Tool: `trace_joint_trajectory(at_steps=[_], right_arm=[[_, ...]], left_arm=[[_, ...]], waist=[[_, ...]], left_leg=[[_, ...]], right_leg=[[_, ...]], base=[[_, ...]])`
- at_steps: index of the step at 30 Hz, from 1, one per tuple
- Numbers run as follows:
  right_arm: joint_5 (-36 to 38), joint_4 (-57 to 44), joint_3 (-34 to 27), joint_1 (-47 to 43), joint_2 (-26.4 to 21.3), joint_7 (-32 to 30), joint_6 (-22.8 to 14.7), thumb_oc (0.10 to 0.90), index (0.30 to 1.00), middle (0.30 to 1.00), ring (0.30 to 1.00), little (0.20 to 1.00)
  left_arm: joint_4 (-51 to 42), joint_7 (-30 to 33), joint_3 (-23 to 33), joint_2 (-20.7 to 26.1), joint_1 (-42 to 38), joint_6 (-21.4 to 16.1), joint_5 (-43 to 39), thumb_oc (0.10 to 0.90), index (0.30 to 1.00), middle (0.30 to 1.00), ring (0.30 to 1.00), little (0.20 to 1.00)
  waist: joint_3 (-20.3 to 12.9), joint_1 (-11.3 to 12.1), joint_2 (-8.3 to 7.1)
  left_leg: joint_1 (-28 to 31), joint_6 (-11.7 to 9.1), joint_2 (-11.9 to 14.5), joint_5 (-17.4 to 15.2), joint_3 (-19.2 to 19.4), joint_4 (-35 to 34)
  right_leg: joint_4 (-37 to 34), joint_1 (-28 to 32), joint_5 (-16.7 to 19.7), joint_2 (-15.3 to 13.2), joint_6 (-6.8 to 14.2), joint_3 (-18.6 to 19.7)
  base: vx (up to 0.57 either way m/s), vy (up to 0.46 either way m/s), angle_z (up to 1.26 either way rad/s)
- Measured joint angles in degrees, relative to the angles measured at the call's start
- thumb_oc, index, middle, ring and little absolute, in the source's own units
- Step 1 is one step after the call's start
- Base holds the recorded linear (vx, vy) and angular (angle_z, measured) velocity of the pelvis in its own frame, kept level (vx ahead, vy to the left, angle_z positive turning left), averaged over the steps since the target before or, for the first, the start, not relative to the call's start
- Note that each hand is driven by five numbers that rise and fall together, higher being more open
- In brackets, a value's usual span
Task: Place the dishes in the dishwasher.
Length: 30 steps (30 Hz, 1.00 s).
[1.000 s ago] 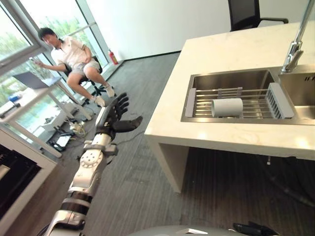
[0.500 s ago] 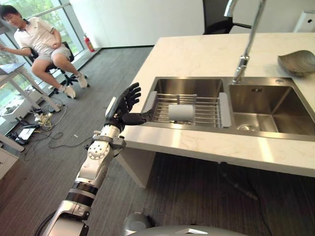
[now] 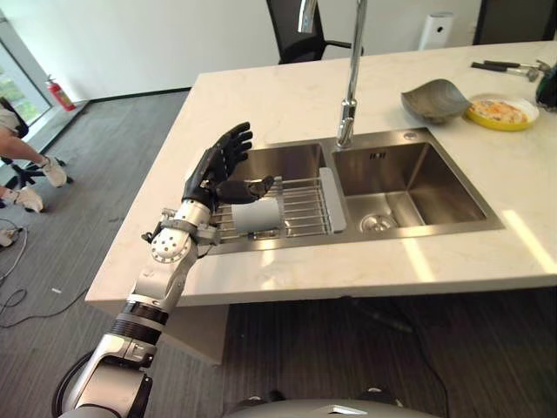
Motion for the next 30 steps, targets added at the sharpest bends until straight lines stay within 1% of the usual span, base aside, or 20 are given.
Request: trace_joint_trajectory(at_steps=[1,2,3,4,5,7,9,10,11,12,14,18,21,22,23,25,27,30], right_arm=[[-0.09,0.05,0.93,1.04,-0.55,0.04,-0.01,0.8,0.9,0.9,0.9,0.9],[-0.17,0.0,1.65,1.51,-1.13,0.05,0.03,0.8,0.9,0.9,0.9,0.9],[-0.18,0.0,1.66,2.1,-1.48,0.2,0.17,0.8,0.9,0.9,0.9,0.9],[-0.19,-0.14,1.65,2.52,-1.68,0.33,0.2,0.8,0.9,0.9,0.9,0.9],[-0.18,-0.19,1.65,2.74,-1.74,0.54,0.21,0.8,0.9,0.9,0.9,0.9],[-0.15,-0.25,1.64,2.72,-2.0,0.49,0.13,0.8,0.9,0.9,0.9,0.9],[-0.04,-0.56,1.58,2.74,-2.25,0.5,0.09,0.8,0.9,0.9,0.9,0.9],[0.1,-1.22,1.52,2.77,-2.44,0.49,-0.27,0.8,0.9,0.9,0.9,0.9],[0.22,-1.63,1.46,2.7,-2.39,0.48,-0.6,0.8,0.9,0.9,0.9,0.9],[0.31,-1.99,1.47,2.58,-2.37,0.53,-0.74,0.8,0.9,0.9,0.9,0.9],[0.36,-2.81,1.56,2.65,-2.15,0.66,-1.81,0.8,0.9,0.9,0.9,0.9],[0.21,-2.94,1.57,3.65,-2.32,0.94,-2.25,0.8,0.9,0.9,0.9,0.9],[0.21,-3.06,1.56,3.85,-2.2,1.37,-2.32,0.8,0.9,0.9,0.9,0.9],[0.2,-3.06,1.68,3.75,-2.13,1.47,-2.35,0.8,0.9,0.9,0.9,0.9],[0.21,-2.73,1.67,3.76,-1.48,1.13,-2.46,0.8,0.9,0.9,0.9,0.9],[0.21,-1.82,1.53,3.42,-1.52,0.9,-2.83,0.8,0.9,0.9,0.9,0.9],[0.21,-1.73,1.53,3.4,-1.54,0.9,-2.84,0.8,0.9,0.9,0.9,0.9],[0.2,-1.52,1.49,3.64,-1.58,0.88,-2.84,0.8,0.9,0.9,0.9,0.9]], left_arm=[[0.04,0.04,0.16,0.02,2.33,0.05,0.02,0.8,0.9,0.9,0.9,0.9],[0.02,-0.11,0.12,-0.03,3.38,0.07,0.06,0.8,0.9,0.9,0.9,0.9],[0.04,-0.31,0.07,-0.15,3.82,0.08,0.77,0.8,0.9,0.9,0.9,0.9],[0.02,-0.41,0.08,-0.32,3.82,0.07,2.22,0.8,0.9,0.9,0.9,0.9],[0.09,-0.84,0.08,-0.21,3.8,0.12,3.6,0.8,0.9,0.9,0.9,0.9],[0.16,-1.34,-0.11,-0.22,3.68,0.26,5.64,0.8,0.9,0.9,0.9,0.9],[0.55,-1.54,-0.61,-0.18,3.17,0.45,6.86,0.8,0.9,0.9,0.9,0.9],[0.81,-1.55,-0.74,0.04,3.15,0.46,7.77,0.8,0.9,0.9,0.9,0.9],[1.46,-1.67,-1.18,0.95,3.12,0.63,9.34,0.8,0.9,0.9,0.9,0.9],[1.72,-1.64,-1.53,1.58,3.06,0.74,10.38,0.8,0.9,0.9,0.9,0.9],[1.77,-1.76,-5.89,7.4,1.55,0.8,19.68,0.8,0.9,0.9,0.9,0.9],[1.74,-3.0,-8.9,11.69,0.32,0.51,28.23,0.8,0.9,0.9,0.9,0.9],[1.77,-3.87,-9.52,12.13,0.2,0.5,29.67,0.8,0.9,0.9,0.9,0.9],[1.85,-3.96,-10.41,12.6,-0.12,0.49,30.54,0.8,0.9,0.9,0.9,0.9],[2.92,-4.08,-12.75,12.69,-1.64,0.48,31.41,0.8,0.9,0.9,0.9,0.9],[3.06,-4.55,-13.91,12.57,-1.62,0.42,31.63,0.8,0.9,0.9,0.9,0.9],[3.07,-4.64,-13.96,12.57,-1.62,0.4,31.9,0.8,0.9,0.9,0.9,0.9],[4.32,-4.63,-14.0,12.6,-1.65,0.21,33.97,0.8,0.9,0.9,0.9,0.9]], waist=[[-0.72,0.98,0.84],[-1.4,1.92,1.77],[-1.8,2.47,2.36],[-1.99,3.0,2.65],[-2.36,2.81,2.62],[-3.12,2.55,2.07],[-3.51,2.23,1.72],[-3.79,2.02,1.37],[-4.33,1.32,0.9],[-4.6,1.23,0.67],[-5.36,1.1,0.1],[-5.97,1.35,0.33],[-6.0,1.18,0.44],[-6.0,1.17,0.47],[-6.02,1.5,0.5],[-6.09,1.26,0.66],[-6.09,1.16,0.68],[-6.28,0.25,1.34]], left_leg=[[1.3,-1.54,1.52,0.38,0.18,-0.58],[1.62,-2.57,2.82,0.25,0.31,-0.54],[1.64,-3.41,3.84,0.38,0.18,-0.43],[1.76,-4.3,4.92,0.77,-0.01,-0.42],[1.75,-4.95,5.69,1.1,-0.53,-0.55],[1.35,-5.69,6.52,1.55,-1.42,-0.66],[1.28,-5.87,6.88,1.65,-1.72,-0.85],[1.37,-6.29,7.14,1.92,-2.06,-1.39],[1.41,-6.53,7.1,2.22,-2.79,-2.15],[1.43,-6.6,7.11,2.44,-2.88,-2.44],[1.41,-6.71,7.47,2.61,-2.93,-2.7],[1.78,-6.54,6.96,2.95,-2.95,-3.73],[1.8,-6.48,6.77,3.13,-2.93,-4.04],[1.81,-6.47,6.78,3.15,-2.94,-4.07],[1.79,-6.44,6.78,3.2,-2.97,-4.08],[1.82,-6.44,6.75,3.2,-2.9,-4.09],[1.82,-6.44,6.75,3.2,-2.87,-4.09],[1.85,-6.45,6.77,3.2,-2.7,-4.09]], right_leg=[[-1.6,1.48,1.0,1.82,-1.5,-0.37],[-3.04,2.57,1.07,3.41,-1.82,-0.48],[-4.5,3.62,1.16,4.73,-1.94,-0.97],[-6.06,4.62,1.52,6.13,-2.87,-1.48],[-7.57,5.65,1.91,7.43,-3.47,-2.36],[-8.86,6.38,1.96,8.84,-3.76,-3.25],[-9.64,6.81,1.93,9.44,-4.05,-3.78],[-10.3,7.16,2.08,9.88,-4.24,-4.12],[-10.34,7.25,2.03,10.32,-4.35,-4.89],[-10.34,7.31,1.96,10.31,-4.44,-5.07],[-10.39,7.21,1.88,10.4,-4.51,-5.21],[-10.37,7.2,1.83,10.14,-4.41,-5.27],[-10.37,7.13,1.85,10.01,-4.29,-5.26],[-10.38,7.13,1.9,9.95,-4.35,-5.26],[-10.38,7.16,1.91,9.9,-4.37,-5.31],[-10.37,7.07,1.96,9.88,-4.43,-5.22],[-10.37,7.05,1.96,9.88,-4.43,-5.2],[-10.37,6.95,1.96,9.9,-4.44,-5.05]], base=[[0.04,-0.191,-0.1],[0.06,-0.261,-0.09],[0.07,-0.208,-0.03],[0.07,-0.268,0.13],[0.05,-0.2,0.11],[0.02,-0.119,0.17],[0.04,-0.127,0.15],[0.06,-0.121,0.17],[0.05,-0.088,0.18],[0.04,-0.083,0.16],[0.02,-0.048,0.05],[0.01,-0.014,0.02],[0.0,0.0,0.0],[0.0,0.0,0.0],[0.0,0.0,0.0],[0.0,0.0,0.0],[0.0,0.0,0.0],[0.0,0.0,0.0]])
